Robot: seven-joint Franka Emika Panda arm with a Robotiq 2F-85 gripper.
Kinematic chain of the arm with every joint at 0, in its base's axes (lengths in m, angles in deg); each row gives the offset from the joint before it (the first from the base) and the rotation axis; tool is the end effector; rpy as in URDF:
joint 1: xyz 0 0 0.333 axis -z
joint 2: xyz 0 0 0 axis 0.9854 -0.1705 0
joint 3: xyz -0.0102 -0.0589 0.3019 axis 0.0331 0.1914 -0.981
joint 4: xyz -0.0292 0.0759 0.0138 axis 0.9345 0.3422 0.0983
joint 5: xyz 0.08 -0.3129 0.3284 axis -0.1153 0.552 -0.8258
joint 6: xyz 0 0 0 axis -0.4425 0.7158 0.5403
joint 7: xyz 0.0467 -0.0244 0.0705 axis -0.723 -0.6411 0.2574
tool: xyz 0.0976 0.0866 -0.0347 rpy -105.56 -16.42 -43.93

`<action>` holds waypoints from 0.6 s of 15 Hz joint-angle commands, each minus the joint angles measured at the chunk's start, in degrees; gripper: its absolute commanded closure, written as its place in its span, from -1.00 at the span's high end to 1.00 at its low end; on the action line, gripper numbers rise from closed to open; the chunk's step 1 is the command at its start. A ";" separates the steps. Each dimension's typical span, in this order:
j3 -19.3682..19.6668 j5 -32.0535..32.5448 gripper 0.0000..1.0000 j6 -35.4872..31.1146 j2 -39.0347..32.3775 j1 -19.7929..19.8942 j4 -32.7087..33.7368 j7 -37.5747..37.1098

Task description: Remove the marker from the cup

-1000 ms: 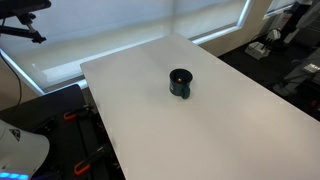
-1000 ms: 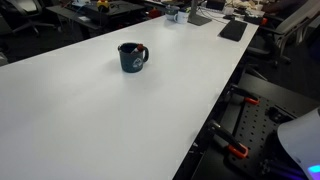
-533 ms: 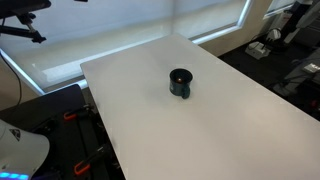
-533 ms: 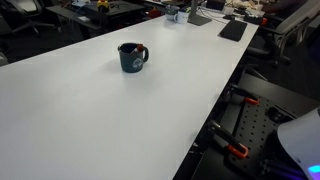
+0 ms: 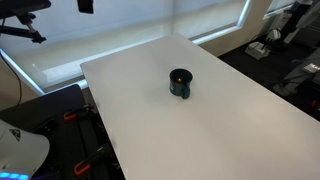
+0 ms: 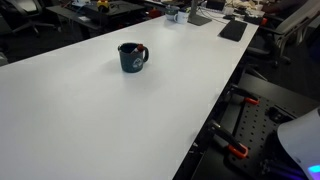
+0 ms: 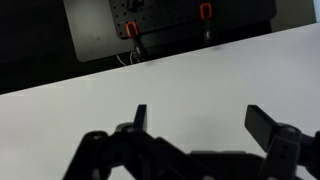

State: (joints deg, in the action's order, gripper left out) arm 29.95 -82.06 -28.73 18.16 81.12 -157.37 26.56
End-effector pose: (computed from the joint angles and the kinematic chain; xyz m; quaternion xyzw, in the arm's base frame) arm 0.4336 -0.0066 0.4616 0.9863 -0.1111 -0.1194 0.0258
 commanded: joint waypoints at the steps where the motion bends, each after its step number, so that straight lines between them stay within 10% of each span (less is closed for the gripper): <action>1: 4.19 -1.62 1.00 -1.15 -4.26 1.47 1.50 7.37; 9: 4.74 -0.91 1.00 -1.41 -4.66 2.28 0.69 9.96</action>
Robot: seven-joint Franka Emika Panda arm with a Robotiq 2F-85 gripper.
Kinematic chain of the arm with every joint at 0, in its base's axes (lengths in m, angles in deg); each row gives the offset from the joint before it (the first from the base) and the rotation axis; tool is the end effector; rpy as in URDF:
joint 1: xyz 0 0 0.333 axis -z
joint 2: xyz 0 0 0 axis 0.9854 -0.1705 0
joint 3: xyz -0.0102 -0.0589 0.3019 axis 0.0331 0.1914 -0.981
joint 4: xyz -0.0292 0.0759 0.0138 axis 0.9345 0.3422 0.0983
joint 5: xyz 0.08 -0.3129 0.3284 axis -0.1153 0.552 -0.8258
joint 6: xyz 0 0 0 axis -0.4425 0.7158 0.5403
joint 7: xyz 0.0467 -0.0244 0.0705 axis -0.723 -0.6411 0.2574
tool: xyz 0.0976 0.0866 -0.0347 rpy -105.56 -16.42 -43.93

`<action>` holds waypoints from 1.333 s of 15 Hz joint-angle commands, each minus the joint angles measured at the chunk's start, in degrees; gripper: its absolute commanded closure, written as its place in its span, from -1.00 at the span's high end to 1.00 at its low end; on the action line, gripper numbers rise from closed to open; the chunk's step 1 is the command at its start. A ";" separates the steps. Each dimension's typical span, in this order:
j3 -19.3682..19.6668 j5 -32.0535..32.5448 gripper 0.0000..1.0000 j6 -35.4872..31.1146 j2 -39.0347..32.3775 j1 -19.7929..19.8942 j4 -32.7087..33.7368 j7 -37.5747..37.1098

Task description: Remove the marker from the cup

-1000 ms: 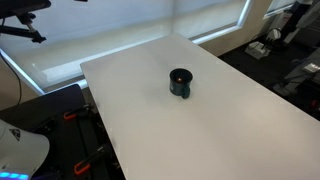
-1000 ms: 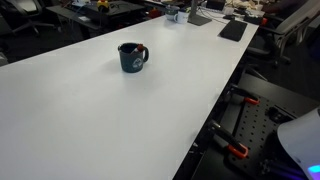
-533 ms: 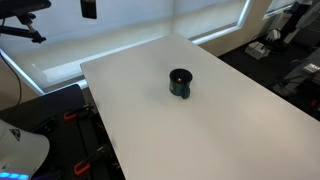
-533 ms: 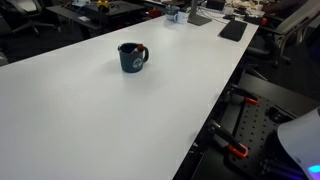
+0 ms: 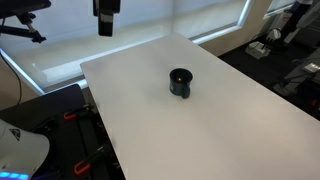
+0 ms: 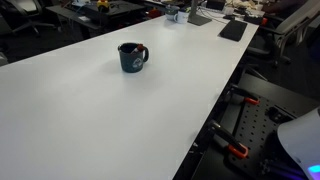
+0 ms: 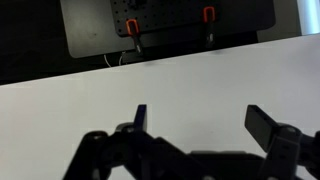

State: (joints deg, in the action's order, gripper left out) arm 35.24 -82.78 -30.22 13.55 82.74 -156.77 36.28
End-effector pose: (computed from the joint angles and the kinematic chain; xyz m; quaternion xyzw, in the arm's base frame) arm 0.4451 -0.0591 0.4320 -0.9863 0.0800 0.1433 0.0177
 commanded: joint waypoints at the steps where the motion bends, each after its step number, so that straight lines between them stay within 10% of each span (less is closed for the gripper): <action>1: -0.56 -0.18 1.00 0.08 -0.05 0.66 0.08 0.23; 11: 4.85 5.37 1.00 -10.66 -4.95 0.48 5.79 22.20; 20: 4.12 5.34 1.00 -10.36 -4.52 1.34 4.92 21.43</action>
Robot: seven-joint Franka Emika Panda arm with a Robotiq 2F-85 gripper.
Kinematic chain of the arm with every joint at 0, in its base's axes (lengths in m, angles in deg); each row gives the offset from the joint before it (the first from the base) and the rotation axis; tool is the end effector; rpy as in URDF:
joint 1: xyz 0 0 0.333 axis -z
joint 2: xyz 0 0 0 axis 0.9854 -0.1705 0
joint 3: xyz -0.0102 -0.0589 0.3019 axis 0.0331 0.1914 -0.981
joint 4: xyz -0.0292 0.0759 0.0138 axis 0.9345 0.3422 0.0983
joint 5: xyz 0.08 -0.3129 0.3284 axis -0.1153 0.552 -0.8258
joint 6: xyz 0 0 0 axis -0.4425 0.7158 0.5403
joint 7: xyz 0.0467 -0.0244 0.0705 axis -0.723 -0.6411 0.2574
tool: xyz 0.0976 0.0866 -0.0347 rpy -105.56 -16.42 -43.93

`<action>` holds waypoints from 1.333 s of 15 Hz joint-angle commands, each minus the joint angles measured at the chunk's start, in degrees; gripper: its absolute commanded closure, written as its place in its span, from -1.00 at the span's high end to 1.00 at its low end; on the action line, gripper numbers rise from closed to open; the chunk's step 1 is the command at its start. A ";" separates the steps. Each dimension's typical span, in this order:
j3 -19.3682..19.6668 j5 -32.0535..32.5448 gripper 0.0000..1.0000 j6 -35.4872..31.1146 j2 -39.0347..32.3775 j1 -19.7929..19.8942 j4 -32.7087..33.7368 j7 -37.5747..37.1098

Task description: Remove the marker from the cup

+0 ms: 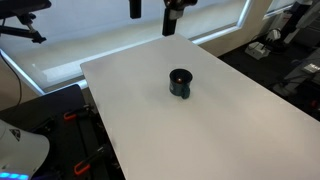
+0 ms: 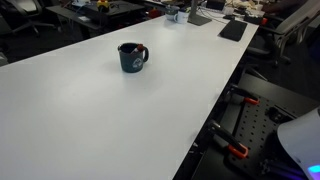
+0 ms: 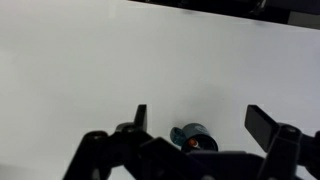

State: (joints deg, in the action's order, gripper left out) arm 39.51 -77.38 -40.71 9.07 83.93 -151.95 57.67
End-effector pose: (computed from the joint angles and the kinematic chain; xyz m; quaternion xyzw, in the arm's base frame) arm 0.4873 -0.1249 0.4478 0.9960 0.0702 -0.0551 0.0088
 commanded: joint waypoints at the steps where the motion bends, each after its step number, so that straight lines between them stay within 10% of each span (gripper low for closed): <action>1: 0.47 -0.75 1.00 -0.59 0.00 0.16 -0.08 1.21; 9: 6.12 -5.13 1.00 -8.37 -2.34 -0.93 2.13 24.96; 20: 5.52 -2.87 1.00 -7.52 -5.28 0.65 4.63 25.43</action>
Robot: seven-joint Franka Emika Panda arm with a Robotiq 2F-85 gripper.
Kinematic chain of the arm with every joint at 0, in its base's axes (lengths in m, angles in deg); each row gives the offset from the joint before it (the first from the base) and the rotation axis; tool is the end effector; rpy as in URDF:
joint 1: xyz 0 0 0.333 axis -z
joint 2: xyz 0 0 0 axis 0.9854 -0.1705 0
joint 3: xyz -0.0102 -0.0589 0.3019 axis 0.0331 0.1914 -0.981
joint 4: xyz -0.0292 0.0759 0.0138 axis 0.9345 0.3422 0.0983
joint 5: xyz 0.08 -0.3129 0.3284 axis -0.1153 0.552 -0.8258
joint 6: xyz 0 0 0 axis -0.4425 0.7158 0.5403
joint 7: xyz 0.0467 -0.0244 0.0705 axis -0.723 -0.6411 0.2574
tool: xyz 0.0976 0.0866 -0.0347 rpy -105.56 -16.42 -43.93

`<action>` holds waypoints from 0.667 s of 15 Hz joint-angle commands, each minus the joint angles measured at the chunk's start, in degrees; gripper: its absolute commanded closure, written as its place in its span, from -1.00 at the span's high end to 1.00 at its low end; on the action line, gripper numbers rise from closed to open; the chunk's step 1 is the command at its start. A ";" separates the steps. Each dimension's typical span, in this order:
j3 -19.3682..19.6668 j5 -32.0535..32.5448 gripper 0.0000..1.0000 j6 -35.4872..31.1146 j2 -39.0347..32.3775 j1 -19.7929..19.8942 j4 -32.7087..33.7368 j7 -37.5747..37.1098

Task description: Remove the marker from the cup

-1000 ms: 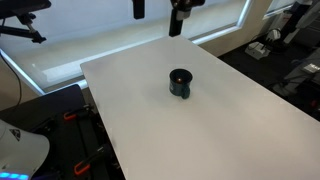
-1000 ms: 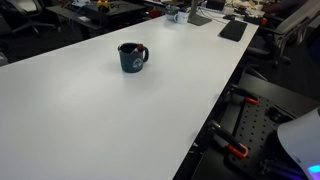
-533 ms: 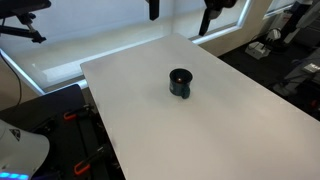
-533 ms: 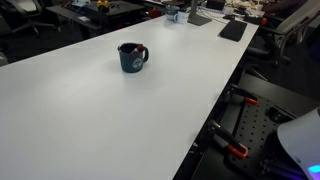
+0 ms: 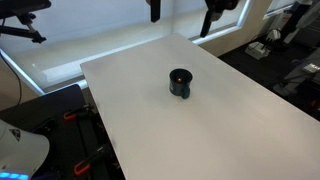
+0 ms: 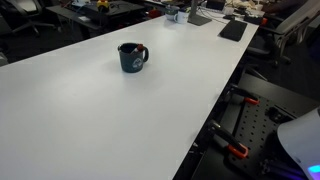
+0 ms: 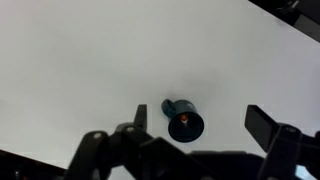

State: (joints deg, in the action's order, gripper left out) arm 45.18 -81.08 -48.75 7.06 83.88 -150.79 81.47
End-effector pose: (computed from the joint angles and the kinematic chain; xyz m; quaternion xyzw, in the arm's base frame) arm 0.5015 -0.1744 0.4487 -0.9752 -0.2201 -0.0182 0.0138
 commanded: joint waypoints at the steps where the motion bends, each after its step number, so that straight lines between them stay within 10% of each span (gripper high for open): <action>1: -0.08 0.64 1.00 0.88 -4.73 0.67 4.86 2.10; 10: -1.19 -0.05 1.00 0.17 -7.84 1.60 6.26 2.84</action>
State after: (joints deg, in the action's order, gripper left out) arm 44.99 -80.92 -48.73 -0.68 84.41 -144.66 84.14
